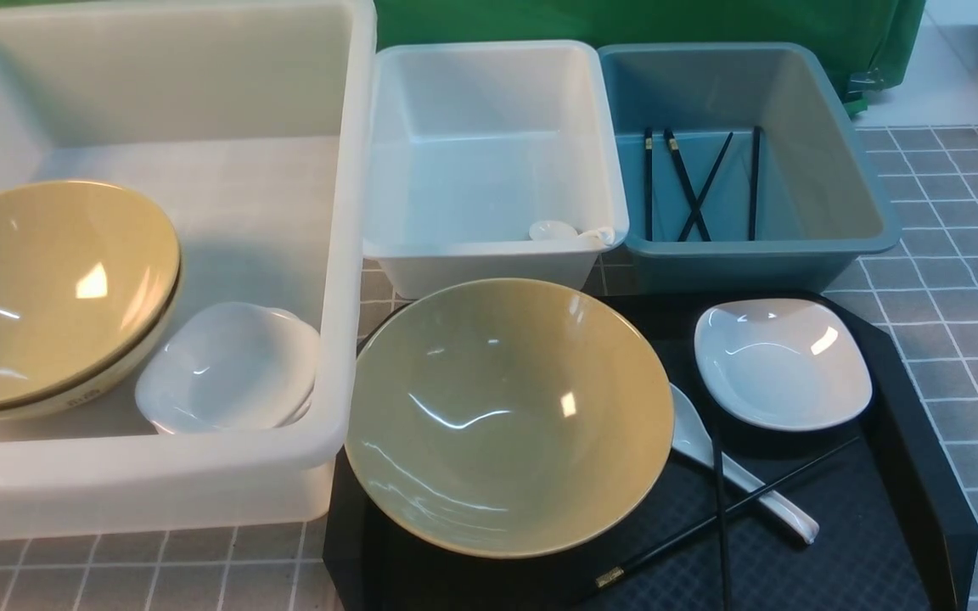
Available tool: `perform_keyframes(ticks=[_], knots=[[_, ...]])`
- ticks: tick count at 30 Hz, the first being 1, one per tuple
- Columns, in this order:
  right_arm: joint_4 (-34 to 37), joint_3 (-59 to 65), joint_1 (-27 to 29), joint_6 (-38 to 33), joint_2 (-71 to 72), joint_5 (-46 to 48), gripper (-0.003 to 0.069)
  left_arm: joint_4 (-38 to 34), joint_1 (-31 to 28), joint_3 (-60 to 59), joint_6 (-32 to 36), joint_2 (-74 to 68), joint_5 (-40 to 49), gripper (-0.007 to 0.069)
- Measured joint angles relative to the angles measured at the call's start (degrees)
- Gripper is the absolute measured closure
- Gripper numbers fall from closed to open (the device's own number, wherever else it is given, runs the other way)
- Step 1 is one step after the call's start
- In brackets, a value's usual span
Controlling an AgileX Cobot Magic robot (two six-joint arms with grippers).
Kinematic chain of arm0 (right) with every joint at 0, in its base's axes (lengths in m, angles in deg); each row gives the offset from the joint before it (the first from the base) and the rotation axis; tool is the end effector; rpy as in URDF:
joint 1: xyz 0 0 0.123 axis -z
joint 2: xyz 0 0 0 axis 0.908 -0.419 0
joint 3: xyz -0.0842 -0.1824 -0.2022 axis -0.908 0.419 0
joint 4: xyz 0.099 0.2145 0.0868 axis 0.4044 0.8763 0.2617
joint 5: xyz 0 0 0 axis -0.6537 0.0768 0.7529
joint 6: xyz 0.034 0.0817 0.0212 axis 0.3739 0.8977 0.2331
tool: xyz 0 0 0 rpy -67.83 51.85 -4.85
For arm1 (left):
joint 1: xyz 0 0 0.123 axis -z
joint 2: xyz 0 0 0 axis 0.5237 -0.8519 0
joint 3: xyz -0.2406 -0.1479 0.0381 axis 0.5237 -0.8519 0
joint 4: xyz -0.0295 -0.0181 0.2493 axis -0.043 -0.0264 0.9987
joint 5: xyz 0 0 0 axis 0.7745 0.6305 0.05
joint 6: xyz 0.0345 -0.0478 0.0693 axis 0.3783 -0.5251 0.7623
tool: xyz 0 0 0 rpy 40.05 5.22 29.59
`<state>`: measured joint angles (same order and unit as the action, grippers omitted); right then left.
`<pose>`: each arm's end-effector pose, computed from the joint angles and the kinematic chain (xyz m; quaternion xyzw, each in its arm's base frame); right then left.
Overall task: On grey table put chopsticks spoon bowls plates into blue grey white boxes.
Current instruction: 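Grasp the large bowl on the tray by its rim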
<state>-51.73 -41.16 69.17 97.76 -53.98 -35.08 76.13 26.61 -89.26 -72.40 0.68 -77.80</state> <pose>0.0427 -0.0025 0.2506 0.0568 0.4603 0.0525 0.8844 0.0331 0.0090 0.2584 -0.0479 0.4103 0.0536 0.9091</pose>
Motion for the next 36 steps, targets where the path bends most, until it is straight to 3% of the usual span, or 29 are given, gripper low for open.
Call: perform_keyframes(ticks=[4,7,13,16,18,19,20,25,27,28,29,33,36], knots=[[0.0,0.0,0.0,9.1,0.1,-5.2,0.0424,-1.7,0.0,0.6,-6.9,0.1,-9.9,0.0633],[0.1,-0.7,0.0,11.2,0.1,-3.7,0.0443,-2.0,0.0,4.0,-9.5,0.1,-7.7,0.0633],[0.1,-16.1,0.0,-0.3,-2.7,13.4,0.0611,2.2,0.0,27.6,-6.9,-6.8,16.1,0.0633],[0.1,-22.5,0.0,-5.1,-7.4,23.2,0.0623,2.5,0.0,36.9,-3.7,-15.7,24.5,0.0633],[0.1,-24.8,0.0,-6.2,-10.0,29.2,0.0623,2.5,0.5,40.4,-3.7,-20.4,28.6,0.0633],[0.1,-26.9,0.0,-6.5,-13.6,38.4,0.0623,2.3,1.7,45.1,-4.7,-27.0,35.4,0.0633],[0.1,-27.1,0.0,-6.5,-14.0,39.3,0.0623,2.1,2.0,46.7,-5.1,-28.2,37.2,0.0633],[2.3,-29.8,0.0,-8.7,-23.7,60.9,0.0623,-3.1,9.9,60.0,-6.0,-42.7,62.6,0.0633],[7.5,-30.1,0.0,-16.6,-27.4,69.9,0.0623,-7.4,14.8,64.2,-2.7,-49.7,73.7,0.0633],[8.0,-30.1,0.0,-16.6,-27.7,69.9,0.0623,-7.9,15.2,64.6,-2.0,-50.3,74.4,0.0633],[11.7,-30.2,0.0,-23.1,-29.7,73.9,0.0623,-11.1,18.8,65.8,0.7,-54.4,78.4,0.0633],[20.9,-30.3,0.0,-35.8,-33.8,78.3,0.0622,-20.1,28.2,66.4,9.3,-66.5,82.4,0.0633],[23.8,-30.2,0.0,-39.1,-34.5,77.4,0.062,-22.2,36.2,67.4,14.0,-75.0,83.0,0.0633]])
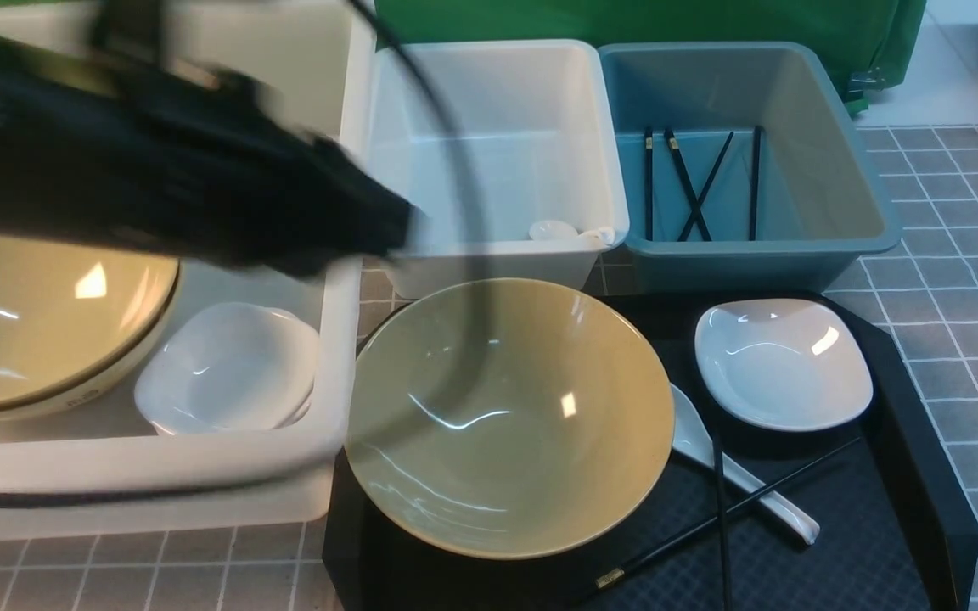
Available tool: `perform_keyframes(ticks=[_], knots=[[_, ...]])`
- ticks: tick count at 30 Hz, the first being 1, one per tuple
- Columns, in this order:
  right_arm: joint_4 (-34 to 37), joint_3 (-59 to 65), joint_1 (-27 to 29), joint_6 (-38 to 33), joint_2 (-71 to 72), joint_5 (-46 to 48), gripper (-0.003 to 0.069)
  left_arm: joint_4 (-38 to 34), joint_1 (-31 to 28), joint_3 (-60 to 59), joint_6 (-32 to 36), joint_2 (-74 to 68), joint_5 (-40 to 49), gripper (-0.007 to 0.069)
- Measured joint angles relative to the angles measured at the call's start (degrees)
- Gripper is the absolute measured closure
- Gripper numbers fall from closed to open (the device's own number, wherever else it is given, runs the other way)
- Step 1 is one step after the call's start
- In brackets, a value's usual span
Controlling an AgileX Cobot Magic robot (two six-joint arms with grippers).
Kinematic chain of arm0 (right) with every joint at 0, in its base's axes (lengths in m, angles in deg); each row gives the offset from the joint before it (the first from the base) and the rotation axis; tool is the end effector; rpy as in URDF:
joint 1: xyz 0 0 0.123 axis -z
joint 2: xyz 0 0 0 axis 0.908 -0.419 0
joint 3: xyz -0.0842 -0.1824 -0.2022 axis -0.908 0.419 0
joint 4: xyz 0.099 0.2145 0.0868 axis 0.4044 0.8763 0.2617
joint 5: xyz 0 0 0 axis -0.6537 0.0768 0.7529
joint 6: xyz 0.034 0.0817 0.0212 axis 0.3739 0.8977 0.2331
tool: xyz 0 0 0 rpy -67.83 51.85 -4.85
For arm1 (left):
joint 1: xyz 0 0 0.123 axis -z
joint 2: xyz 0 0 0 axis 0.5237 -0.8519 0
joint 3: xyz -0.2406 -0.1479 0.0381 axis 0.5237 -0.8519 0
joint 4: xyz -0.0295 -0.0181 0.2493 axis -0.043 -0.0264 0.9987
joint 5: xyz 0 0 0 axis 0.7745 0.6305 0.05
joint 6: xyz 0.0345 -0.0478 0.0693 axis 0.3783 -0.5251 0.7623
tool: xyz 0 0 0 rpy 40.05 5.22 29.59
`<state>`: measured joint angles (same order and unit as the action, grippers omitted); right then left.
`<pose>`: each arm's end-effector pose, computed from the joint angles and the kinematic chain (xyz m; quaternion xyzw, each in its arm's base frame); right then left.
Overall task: On grey table put chopsticks spoon bowls plates into blue grey white boxes.
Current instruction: 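Grasp the large bowl on the tray by its rim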
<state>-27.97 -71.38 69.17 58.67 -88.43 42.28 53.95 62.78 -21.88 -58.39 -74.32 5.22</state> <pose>0.1076 0.0181 0.2708 -0.1120 0.9074 0.0786 0.3973 0.2164 -0.1674 0.3517 0.2963 0.8643 -0.2597 0.3126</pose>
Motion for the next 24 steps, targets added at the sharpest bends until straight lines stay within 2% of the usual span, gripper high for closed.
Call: perform_keyframes(ticks=[2,4,6,12,15,19,24], knots=[[0.6,0.4,-0.1,-0.4,0.0,-1.3,0.062,0.5,2.7,0.8,0.6,-3.0,0.0,0.0633],[1.0,1.7,-0.9,-0.8,0.0,-3.5,0.062,3.7,7.6,3.6,0.5,-10.4,-0.1,0.0633],[1.3,3.9,-2.5,-1.3,0.0,-6.0,0.0619,9.3,11.1,7.3,-2.8,-17.3,0.2,0.0633],[1.8,5.7,-6.2,-1.4,0.0,-7.5,0.0617,26.1,14.7,16.8,-13.1,-32.2,3.9,0.0633],[1.8,5.7,-6.7,-1.5,0.0,-8.5,0.0617,30.5,15.1,19.2,-17.8,-36.3,5.1,0.0633],[1.9,5.7,-6.7,-1.5,0.0,-9.4,0.0615,29.9,15.7,20.2,-19.1,-39.6,5.3,0.0633],[2.5,5.7,-6.7,-1.5,0.0,-10.7,0.0615,19.2,17.6,20.6,-13.1,-39.8,3.8,0.0632]])
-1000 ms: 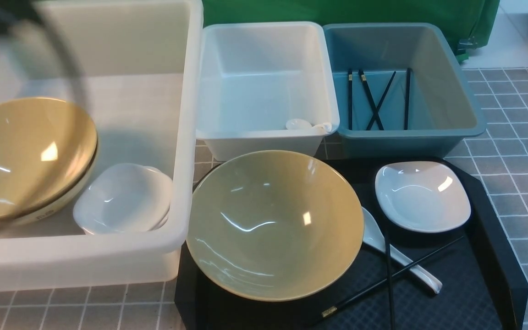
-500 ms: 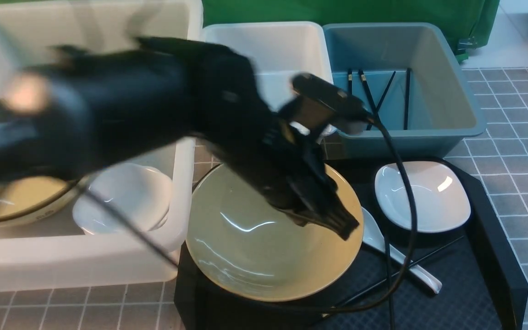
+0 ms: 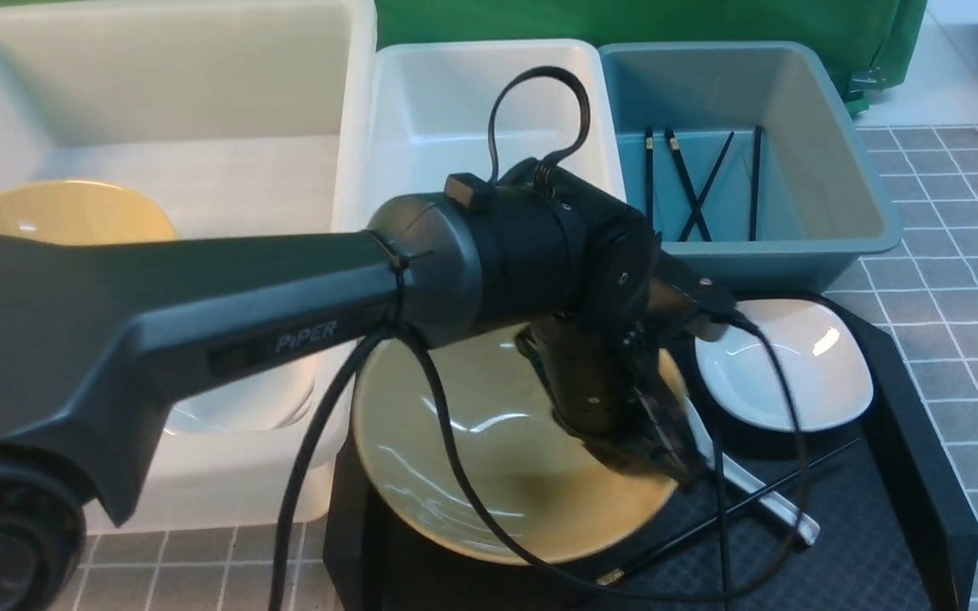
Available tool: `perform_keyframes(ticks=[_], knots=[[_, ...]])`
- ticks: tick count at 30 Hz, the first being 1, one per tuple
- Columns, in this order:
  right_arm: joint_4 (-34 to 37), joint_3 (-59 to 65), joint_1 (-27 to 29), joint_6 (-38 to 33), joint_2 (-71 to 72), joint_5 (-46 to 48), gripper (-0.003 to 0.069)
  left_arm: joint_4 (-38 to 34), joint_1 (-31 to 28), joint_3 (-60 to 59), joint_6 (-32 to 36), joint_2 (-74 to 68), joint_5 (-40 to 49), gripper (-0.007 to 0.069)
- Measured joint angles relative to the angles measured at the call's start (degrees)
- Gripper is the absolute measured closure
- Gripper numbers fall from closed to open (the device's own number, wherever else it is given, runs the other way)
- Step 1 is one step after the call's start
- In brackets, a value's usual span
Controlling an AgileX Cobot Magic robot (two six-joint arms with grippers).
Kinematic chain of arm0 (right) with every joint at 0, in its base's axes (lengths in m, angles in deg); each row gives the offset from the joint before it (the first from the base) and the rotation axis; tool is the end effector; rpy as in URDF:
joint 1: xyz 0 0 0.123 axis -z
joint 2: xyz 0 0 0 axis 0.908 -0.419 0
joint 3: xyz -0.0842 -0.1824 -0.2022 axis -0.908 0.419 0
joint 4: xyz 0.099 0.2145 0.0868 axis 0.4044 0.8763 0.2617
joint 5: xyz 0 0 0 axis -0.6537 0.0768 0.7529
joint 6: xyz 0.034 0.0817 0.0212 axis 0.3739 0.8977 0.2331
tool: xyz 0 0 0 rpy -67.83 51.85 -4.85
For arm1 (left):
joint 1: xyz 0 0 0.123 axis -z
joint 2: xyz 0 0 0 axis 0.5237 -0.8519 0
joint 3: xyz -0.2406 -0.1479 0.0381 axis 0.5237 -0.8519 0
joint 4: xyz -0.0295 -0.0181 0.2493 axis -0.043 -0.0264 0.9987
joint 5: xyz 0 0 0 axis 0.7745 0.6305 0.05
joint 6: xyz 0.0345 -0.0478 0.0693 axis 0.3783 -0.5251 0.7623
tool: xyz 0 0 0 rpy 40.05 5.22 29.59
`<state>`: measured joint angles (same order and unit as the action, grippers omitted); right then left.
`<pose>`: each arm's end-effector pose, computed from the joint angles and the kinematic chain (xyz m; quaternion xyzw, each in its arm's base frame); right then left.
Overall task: On grey table put chopsticks spoon bowls plates into blue grey white boxes.
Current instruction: 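Grasp the large bowl on the tray by its rim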
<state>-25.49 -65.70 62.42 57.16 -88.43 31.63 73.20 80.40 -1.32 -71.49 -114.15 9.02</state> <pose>0.1110 0.0278 0.2514 -0.1362 0.8874 0.0926 0.4306 0.2671 -0.3221 0.2033 0.4160 0.8936 -0.1202 0.1183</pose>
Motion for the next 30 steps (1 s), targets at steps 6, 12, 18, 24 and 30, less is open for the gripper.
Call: perform_keyframes(ticks=[6,12,18,24,30], knots=[[0.1,0.0,0.0,0.0,0.0,-0.6,0.0615,-11.1,1.7,0.5,8.4,0.3,-2.4,0.0632],[0.1,0.0,0.0,0.0,0.0,-0.6,0.0615,-8.8,-3.9,4.5,6.2,4.2,2.9,0.0611],[0.2,0.0,0.0,0.0,0.0,-0.6,0.0615,-2.5,-10.5,6.0,4.2,7.2,8.3,0.0452],[0.2,0.0,0.0,0.0,0.0,-0.8,0.0615,5.4,-12.1,5.1,1.0,4.4,8.6,0.0177],[0.2,0.0,0.0,0.0,0.0,-0.8,0.0614,10.7,-12.1,5.1,-1.1,1.3,8.4,0.0097]])
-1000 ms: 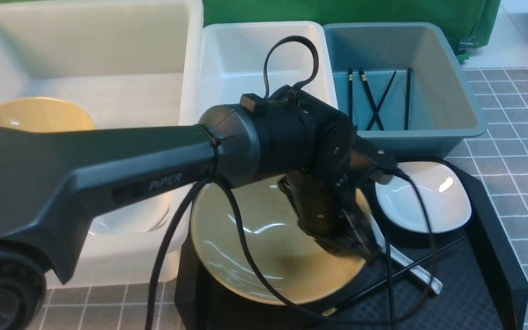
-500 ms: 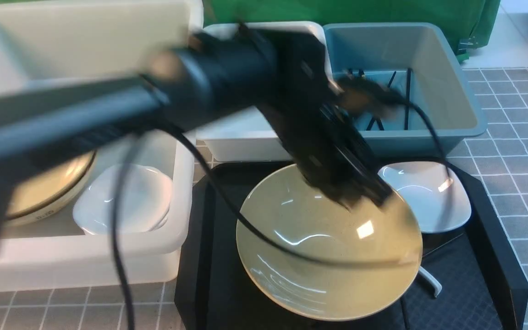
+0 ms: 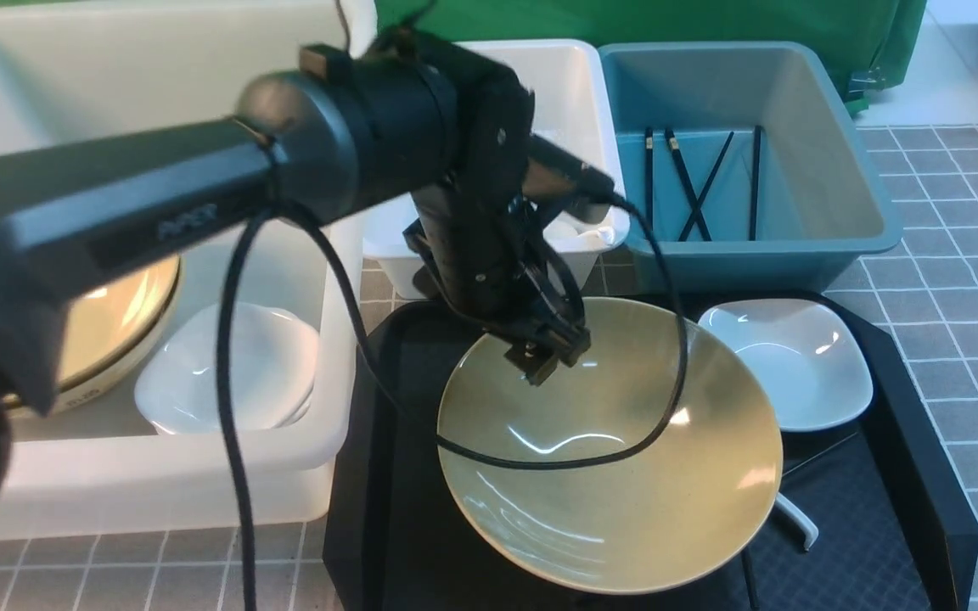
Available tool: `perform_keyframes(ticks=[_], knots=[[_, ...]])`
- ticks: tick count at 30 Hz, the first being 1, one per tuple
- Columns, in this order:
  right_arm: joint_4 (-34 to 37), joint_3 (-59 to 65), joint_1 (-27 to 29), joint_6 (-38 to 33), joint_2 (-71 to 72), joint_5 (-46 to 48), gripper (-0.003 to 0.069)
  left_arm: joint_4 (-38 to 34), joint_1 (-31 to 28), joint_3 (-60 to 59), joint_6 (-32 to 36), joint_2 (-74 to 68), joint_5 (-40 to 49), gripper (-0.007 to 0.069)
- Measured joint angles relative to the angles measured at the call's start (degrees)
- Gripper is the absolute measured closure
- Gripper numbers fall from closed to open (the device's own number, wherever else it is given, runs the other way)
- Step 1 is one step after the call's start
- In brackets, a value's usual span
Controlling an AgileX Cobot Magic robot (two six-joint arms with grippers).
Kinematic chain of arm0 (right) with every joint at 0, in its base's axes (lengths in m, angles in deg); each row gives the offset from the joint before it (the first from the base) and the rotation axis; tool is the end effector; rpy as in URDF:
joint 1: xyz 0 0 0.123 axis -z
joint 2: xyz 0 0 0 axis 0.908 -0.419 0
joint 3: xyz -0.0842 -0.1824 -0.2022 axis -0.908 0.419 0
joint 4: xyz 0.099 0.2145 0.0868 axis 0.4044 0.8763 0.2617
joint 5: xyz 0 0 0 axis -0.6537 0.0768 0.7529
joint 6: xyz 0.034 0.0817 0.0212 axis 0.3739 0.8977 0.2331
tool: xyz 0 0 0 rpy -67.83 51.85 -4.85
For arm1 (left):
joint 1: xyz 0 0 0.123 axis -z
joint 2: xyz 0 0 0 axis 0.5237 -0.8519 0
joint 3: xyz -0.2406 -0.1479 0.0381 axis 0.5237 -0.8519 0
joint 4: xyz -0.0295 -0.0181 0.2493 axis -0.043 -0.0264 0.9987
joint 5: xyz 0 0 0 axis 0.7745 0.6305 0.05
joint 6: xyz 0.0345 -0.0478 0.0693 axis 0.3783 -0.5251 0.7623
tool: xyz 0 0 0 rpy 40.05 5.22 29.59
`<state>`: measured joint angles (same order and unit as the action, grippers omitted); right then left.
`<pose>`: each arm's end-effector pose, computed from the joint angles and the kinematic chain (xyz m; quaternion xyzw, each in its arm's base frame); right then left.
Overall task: On grey table put chopsticks spoon bowls plates into blue grey white boxes.
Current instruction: 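Grasp the large bowl on the tray by its rim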
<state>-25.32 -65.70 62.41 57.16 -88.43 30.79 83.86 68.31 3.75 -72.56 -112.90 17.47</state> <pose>0.1119 0.0275 0.2523 -0.1333 0.8849 0.0916 0.4369 0.3349 -0.2474 0.2316 0.3569 0.9241 -0.0264 0.1340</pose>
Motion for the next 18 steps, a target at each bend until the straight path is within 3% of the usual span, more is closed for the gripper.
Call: perform_keyframes(ticks=[7,10,14,18], knots=[[0.0,0.0,0.0,0.0,0.0,0.0,0.0614,-1.4,0.0,0.0,-0.4,-2.7,-0.1,0.0143],[0.0,0.0,0.0,0.0,0.0,0.0,0.0614,-2.4,0.0,0.0,0.9,-4.0,0.0,0.0238],[0.0,0.0,0.0,0.0,0.0,0.1,0.0614,-4.0,-0.2,0.3,1.7,-3.4,1.2,0.0428],[0.0,0.0,0.0,0.0,0.0,0.1,0.0614,-5.7,-0.1,0.8,1.8,-0.5,2.9,0.0536]])
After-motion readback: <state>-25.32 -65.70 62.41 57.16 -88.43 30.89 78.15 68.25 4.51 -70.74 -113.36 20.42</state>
